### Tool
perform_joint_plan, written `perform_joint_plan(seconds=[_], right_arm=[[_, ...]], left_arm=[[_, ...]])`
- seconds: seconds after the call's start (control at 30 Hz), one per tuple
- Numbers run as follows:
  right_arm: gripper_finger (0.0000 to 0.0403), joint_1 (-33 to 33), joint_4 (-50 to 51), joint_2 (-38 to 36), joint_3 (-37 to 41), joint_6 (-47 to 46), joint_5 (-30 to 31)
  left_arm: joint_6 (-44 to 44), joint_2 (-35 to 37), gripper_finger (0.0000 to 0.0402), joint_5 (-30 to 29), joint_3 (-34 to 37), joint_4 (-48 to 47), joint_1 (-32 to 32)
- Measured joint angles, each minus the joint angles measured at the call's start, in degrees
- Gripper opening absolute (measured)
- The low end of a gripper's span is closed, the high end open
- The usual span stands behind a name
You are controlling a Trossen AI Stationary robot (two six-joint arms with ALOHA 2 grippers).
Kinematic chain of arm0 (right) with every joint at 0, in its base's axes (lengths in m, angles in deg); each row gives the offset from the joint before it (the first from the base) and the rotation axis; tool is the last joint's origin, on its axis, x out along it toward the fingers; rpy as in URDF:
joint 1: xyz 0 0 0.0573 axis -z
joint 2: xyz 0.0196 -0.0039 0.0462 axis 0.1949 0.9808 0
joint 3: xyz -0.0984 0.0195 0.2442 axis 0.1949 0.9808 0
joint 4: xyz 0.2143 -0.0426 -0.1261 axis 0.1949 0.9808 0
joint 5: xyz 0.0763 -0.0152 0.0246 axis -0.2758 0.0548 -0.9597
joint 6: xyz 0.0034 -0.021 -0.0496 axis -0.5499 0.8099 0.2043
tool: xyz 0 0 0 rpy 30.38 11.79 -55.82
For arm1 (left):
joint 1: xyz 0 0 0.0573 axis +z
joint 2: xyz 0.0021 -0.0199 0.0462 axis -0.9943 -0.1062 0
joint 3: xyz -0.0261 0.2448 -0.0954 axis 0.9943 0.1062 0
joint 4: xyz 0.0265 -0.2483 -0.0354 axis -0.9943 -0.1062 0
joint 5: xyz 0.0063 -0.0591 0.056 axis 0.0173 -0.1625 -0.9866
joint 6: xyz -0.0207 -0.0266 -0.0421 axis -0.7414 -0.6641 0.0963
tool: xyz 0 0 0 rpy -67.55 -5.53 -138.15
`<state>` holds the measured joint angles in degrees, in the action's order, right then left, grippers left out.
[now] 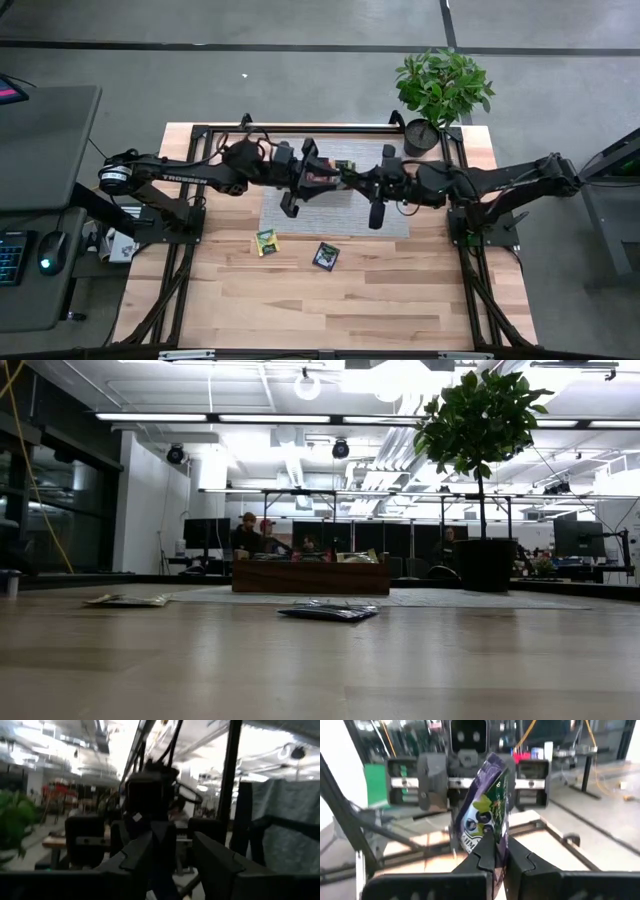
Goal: Pick & Place Tea
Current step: Put the violet tea packet into the left side of the brown organizer
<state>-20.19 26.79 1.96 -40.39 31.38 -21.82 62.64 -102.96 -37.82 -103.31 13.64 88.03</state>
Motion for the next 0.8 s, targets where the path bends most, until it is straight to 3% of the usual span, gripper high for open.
perform_joint_plan(seconds=[0.27,0.6,0.8], right_arm=[[0.0005,-0.2,2.9,0.1,0.1,-1.2,-0.9],[0.0004,-3.6,11.3,-3.5,0.1,-2.5,4.8],[0.0004,-4.4,11.7,-4.3,0.1,-2.6,3.3]], left_arm=[[1.9,0.2,0.0143,-2.9,-0.1,-6.5,0.0],[3.4,0.9,0.0143,-3.2,0.0,-10.8,0.0],[3.2,1.2,0.0143,-4.4,0.0,-14.3,0.0]])
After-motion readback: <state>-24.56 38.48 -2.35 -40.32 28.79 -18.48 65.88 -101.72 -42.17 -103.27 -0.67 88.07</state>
